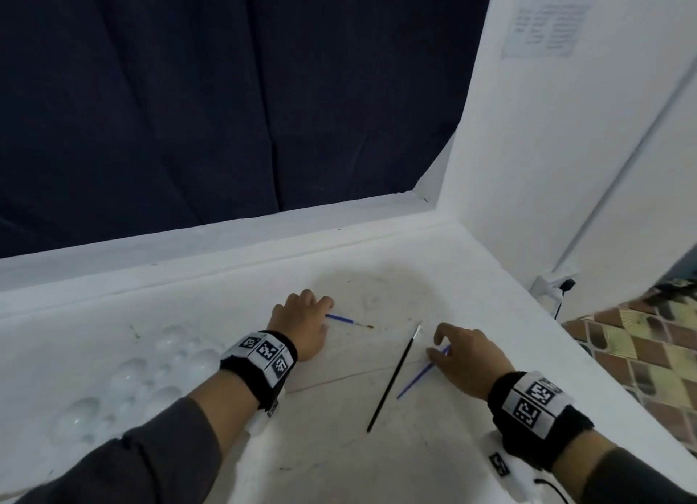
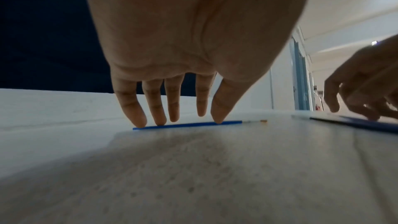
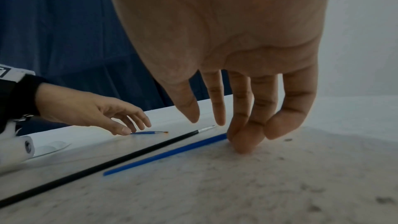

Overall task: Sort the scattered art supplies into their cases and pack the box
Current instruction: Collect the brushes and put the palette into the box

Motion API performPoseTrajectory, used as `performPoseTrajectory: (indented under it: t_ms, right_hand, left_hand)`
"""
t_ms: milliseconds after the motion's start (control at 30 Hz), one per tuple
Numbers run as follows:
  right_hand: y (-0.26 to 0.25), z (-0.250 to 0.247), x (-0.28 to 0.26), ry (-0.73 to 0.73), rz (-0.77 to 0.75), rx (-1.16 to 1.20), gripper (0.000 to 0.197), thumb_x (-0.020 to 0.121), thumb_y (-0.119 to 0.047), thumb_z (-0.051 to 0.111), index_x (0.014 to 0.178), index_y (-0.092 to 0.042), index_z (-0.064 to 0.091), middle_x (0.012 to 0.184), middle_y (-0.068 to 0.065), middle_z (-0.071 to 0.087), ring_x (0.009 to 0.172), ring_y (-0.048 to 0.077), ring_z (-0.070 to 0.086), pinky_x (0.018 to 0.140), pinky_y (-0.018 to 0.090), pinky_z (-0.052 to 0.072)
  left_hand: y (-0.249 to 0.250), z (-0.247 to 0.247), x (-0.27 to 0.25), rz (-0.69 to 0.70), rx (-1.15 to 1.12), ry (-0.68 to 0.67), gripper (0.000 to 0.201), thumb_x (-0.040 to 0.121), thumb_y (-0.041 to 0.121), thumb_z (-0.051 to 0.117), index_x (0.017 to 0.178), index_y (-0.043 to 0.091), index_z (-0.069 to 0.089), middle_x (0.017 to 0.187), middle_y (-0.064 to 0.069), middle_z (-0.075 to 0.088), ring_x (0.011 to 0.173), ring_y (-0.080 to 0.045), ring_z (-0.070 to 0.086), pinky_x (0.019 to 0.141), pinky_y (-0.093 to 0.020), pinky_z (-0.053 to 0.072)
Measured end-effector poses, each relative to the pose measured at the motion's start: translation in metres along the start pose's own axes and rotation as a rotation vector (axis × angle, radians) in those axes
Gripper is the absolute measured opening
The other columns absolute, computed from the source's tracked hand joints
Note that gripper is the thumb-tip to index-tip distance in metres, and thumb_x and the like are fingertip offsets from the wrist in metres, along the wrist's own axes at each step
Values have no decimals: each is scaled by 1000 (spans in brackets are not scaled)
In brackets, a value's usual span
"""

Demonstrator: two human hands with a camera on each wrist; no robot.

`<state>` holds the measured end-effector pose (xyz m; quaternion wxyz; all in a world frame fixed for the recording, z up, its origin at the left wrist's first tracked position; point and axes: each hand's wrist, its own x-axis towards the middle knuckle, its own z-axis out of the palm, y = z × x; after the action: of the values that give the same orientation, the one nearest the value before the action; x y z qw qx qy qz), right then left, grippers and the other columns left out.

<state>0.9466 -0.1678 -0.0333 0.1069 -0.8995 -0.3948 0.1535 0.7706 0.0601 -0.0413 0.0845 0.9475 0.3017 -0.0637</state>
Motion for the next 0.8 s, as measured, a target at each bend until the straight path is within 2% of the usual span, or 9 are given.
performPoseTrajectory:
  t_ms: [133,233,333,433,500,600,667,733,800]
  right_hand:
    - [1,0,17,-22,1,-10,17,88,-35,61,87,-19,57,88,3,65,80,25,61,66,30,48]
    - [2,2,24,-15,-8,8,15,83,-24,67,74,-19,56,78,0,60,71,22,57,58,27,42]
    - [4,3,28,-29,-31,25,16,79,-16,68,71,-21,55,83,1,61,73,21,57,56,22,38]
    - [3,2,31,-24,-42,44,8,74,-13,64,75,-19,58,85,3,62,76,23,60,61,27,46]
    - [1,1,31,-26,-24,69,6,72,-12,63,76,-15,59,83,5,63,74,24,62,63,29,51]
    - [-3,0,26,-27,23,153,11,69,-14,68,71,-14,57,72,8,65,63,25,66,63,33,58]
    - [-5,-2,21,-40,49,179,12,69,-14,70,70,-11,59,62,6,66,57,22,66,63,31,59]
    - [-6,-2,15,-71,64,220,11,69,-10,70,71,-4,62,51,5,66,49,18,65,61,29,59]
    - [-9,1,8,-93,62,226,10,70,-10,69,71,-2,63,47,4,65,47,17,66,61,30,60]
  left_hand:
    - [4,-1,21,22,75,117,18,101,29,45,118,27,50,120,-1,46,110,-25,47,92,-42,40]
    - [7,-3,27,33,111,96,8,101,25,46,106,25,53,109,1,51,102,-24,54,88,-40,39]
    - [12,-1,25,3,121,-11,13,100,18,44,110,18,52,112,-3,54,101,-27,56,92,-43,42]
    - [27,-1,16,4,-25,-67,14,100,18,43,110,13,51,113,-6,58,99,-29,59,95,-45,44]
    - [43,-1,6,22,-129,-69,15,101,19,42,109,10,51,109,-8,61,96,-31,61,91,-45,48]
    - [69,4,-9,90,-239,-67,14,101,13,44,110,5,51,109,-14,63,95,-32,61,83,-40,51]
    - [84,7,-17,117,-257,-77,15,100,8,45,114,3,49,110,-17,62,96,-33,61,79,-37,49]
    - [94,11,-22,117,-245,-89,19,97,3,44,116,2,46,112,-20,60,97,-35,61,78,-38,48]
    - [101,17,-26,97,-238,-97,20,98,6,43,117,1,45,116,-21,57,100,-37,60,79,-38,46]
